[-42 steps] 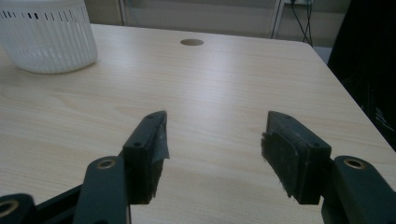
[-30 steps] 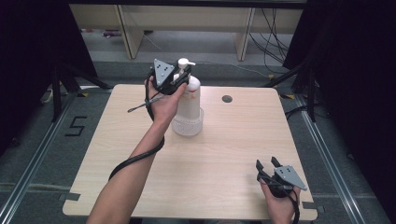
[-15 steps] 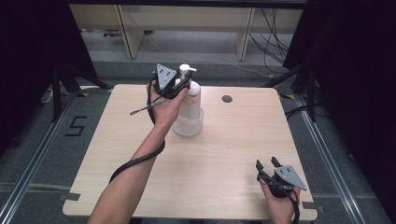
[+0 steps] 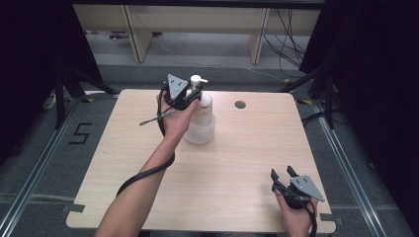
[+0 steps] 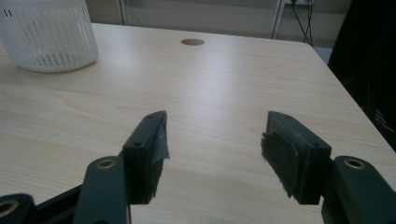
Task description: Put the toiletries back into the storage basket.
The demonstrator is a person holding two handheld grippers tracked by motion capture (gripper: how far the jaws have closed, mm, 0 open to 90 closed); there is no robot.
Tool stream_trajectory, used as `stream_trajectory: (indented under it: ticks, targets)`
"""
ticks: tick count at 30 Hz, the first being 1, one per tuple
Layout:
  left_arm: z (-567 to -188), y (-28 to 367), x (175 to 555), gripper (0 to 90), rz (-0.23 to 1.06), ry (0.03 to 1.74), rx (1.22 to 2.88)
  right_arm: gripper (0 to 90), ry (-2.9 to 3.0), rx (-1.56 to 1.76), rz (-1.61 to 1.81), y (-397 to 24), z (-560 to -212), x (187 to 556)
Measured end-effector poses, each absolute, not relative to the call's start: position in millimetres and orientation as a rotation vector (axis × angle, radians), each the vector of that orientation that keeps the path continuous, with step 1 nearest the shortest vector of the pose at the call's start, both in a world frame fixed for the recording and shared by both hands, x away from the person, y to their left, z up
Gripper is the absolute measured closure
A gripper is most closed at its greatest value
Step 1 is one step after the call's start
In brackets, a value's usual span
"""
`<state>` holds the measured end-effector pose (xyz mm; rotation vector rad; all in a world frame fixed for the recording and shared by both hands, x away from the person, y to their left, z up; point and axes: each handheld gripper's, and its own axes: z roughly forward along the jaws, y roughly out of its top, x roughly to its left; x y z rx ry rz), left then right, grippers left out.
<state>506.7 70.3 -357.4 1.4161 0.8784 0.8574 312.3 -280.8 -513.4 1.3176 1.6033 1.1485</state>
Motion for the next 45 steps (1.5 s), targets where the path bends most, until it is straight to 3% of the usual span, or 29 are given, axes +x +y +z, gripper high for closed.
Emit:
stream_trajectory:
  ticks: [45]
  targets:
    - [-376,69,511,58.2,0.847,0.899,1.442,40.3,1.619,1.304,1.163,-281,-514,313]
